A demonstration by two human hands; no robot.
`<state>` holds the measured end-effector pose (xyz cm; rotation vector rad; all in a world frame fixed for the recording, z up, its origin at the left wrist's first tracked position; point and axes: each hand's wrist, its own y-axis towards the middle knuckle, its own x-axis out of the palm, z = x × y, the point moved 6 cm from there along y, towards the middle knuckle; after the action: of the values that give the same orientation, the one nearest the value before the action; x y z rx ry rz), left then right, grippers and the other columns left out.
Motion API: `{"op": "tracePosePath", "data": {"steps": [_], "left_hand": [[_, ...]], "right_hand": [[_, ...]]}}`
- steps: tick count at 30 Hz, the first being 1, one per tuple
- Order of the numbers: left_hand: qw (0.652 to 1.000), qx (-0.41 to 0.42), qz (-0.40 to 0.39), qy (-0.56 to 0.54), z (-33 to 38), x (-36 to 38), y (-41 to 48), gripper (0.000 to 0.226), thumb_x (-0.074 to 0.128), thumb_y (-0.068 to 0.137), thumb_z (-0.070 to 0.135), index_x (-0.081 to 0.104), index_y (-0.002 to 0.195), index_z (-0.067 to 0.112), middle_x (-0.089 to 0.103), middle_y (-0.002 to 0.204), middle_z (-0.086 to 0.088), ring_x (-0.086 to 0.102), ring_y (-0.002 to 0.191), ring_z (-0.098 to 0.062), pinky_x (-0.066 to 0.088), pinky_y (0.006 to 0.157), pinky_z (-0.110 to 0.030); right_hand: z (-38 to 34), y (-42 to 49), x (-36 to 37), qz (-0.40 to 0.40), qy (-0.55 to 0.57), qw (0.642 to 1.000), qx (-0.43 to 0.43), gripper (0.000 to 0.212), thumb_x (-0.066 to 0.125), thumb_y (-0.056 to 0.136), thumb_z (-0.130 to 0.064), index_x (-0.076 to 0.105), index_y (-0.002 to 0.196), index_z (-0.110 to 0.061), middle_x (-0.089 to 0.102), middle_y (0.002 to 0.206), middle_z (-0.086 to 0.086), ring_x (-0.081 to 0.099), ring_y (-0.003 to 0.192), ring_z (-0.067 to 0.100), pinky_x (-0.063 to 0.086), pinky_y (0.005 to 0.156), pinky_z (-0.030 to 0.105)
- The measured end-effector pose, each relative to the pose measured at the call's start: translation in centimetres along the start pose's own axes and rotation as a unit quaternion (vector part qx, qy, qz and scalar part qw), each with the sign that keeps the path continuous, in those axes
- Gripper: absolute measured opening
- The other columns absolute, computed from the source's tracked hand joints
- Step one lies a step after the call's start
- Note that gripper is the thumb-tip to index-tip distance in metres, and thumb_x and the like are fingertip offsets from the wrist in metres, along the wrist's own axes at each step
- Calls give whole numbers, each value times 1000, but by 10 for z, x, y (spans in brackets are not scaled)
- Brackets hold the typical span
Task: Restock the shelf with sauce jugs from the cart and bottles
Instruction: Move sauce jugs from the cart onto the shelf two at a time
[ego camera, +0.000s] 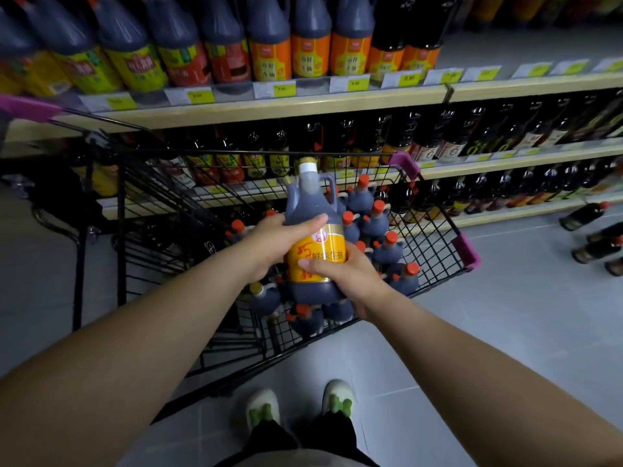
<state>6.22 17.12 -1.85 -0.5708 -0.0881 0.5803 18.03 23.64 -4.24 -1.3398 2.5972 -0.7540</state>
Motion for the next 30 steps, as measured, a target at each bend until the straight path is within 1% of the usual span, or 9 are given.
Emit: {"op": "tracePosePath", "data": {"steps": [4, 6, 8, 12, 14, 17, 22, 25, 30], "left_hand": [[999, -13, 19, 44, -40, -23, 14, 46, 57, 85, 58, 61, 113, 21, 64, 103, 4, 61, 98, -18, 49, 88, -33], [995, -17, 62, 77, -70, -41, 22, 32, 65, 81, 55, 63, 91, 25, 62, 86, 4, 59, 90, -19, 46, 84, -34], [987, -45, 86, 125, -108, -62, 32, 22, 75, 78, 40, 58, 90, 31, 62, 89, 5, 58, 93, -19, 46, 89, -35], [975, -112, 100, 166, -182, -83, 61, 78, 87, 60, 40, 54, 126, 17, 63, 121, -4, 58, 114, -27, 48, 97, -44], [970, -133, 121, 166, -203, -81, 69, 83, 89, 63, 23, 47, 133, 8, 57, 129, -11, 54, 121, -30, 45, 99, -44], [963, -132, 126, 198, -223, -68, 85, 92, 91, 57, 22, 44, 133, 1, 52, 131, -18, 51, 122, -32, 43, 99, -39], [958, -111, 193, 180, -259, -57, 104, 95, 93, 40, 25, 49, 124, 10, 55, 126, -12, 55, 114, -30, 50, 92, -37], [951, -88, 264, 135, -260, -51, 100, 90, 93, 47, 9, 47, 124, 9, 50, 128, -17, 53, 112, -35, 47, 97, -42], [934, -60, 325, 138, -264, -44, 102, 95, 94, 47, 12, 46, 129, 10, 43, 134, -18, 47, 119, -34, 40, 100, -36]], "right_hand": [[22, 8, -14, 61, -10, 998, 32, 31, 81, 74, -13, 63, 98, -18, 73, 98, 10, 71, 81, 21, 60, 66, 30], [34, 13, -25, 100, -5, 994, 46, 38, 83, 72, -14, 61, 103, -16, 72, 100, 12, 71, 82, 22, 58, 62, 29], [50, 21, -30, 130, 0, 990, 60, 49, 85, 69, -16, 60, 110, -11, 71, 103, 14, 71, 88, 28, 60, 67, 35], [73, 39, -33, 179, -1, 982, 63, 66, 88, 64, -18, 54, 120, -8, 69, 107, 13, 70, 93, 29, 59, 80, 46], [79, 48, -33, 197, -15, 978, 63, 68, 88, 64, -18, 52, 121, -9, 68, 106, 10, 69, 92, 25, 60, 77, 41], [85, 58, -29, 207, -33, 976, 61, 68, 89, 62, -20, 51, 118, -12, 68, 104, 6, 68, 87, 19, 59, 67, 31], [98, 71, -26, 214, -50, 973, 66, 71, 91, 54, -25, 54, 113, -14, 70, 102, 6, 70, 91, 22, 59, 81, 46], [103, 76, -27, 219, -41, 972, 75, 86, 90, 40, -38, 56, 115, -15, 71, 102, 5, 71, 90, 22, 60, 78, 45], [105, 81, -31, 218, -39, 972, 81, 78, 92, 51, -28, 55, 118, -14, 71, 104, 5, 71, 89, 19, 61, 75, 36]]}}
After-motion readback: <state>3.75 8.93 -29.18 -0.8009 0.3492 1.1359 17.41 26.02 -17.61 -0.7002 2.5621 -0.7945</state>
